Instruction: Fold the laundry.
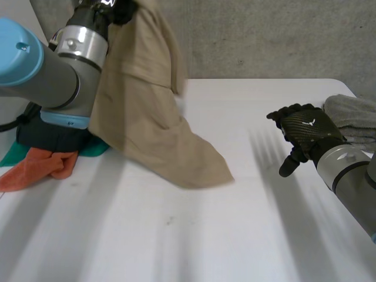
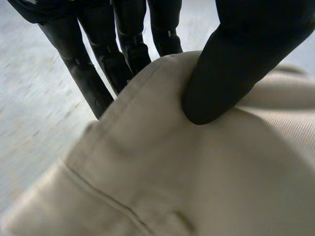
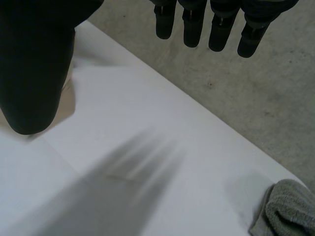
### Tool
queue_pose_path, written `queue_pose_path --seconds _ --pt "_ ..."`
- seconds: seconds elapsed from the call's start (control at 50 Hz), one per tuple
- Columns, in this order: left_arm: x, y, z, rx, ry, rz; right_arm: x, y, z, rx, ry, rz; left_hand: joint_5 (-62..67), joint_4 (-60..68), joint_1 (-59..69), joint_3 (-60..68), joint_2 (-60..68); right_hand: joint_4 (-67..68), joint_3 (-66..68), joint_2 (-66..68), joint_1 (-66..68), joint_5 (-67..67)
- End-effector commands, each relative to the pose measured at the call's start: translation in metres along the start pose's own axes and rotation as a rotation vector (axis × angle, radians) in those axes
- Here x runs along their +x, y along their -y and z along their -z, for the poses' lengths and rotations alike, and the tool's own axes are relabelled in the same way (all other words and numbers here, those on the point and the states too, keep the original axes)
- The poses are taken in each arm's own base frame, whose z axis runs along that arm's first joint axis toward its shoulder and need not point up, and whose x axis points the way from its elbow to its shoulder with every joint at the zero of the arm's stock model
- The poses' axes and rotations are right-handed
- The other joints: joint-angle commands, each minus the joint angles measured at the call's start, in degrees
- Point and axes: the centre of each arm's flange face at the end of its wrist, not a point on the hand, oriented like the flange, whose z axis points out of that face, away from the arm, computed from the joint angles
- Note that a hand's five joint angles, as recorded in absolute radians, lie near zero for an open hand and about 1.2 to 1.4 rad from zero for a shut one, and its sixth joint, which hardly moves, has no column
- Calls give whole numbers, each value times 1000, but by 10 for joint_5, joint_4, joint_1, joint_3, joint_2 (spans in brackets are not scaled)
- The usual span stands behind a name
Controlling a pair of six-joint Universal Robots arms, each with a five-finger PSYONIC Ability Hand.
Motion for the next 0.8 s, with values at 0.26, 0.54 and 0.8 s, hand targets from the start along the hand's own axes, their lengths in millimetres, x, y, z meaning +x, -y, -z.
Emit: queue_pose_path --seconds 0.26,0.54,0.8 --pt "204 -71 136 -434 -652 458 33 -12 -1 -20 -111 -25 111 58 96 68 60 -21 -21 -21 -28 -28" --pt "185 -13 122 -362 -592 365 73 -13 -11 7 -214 -34 -317 -370 -332 -360 -368 -21 -21 -21 -28 -28" --pt "79 -34 119 -479 -190 158 52 22 -17 101 27 -14 -352 -405 -367 -395 -403 -21 -21 -21 -28 -28"
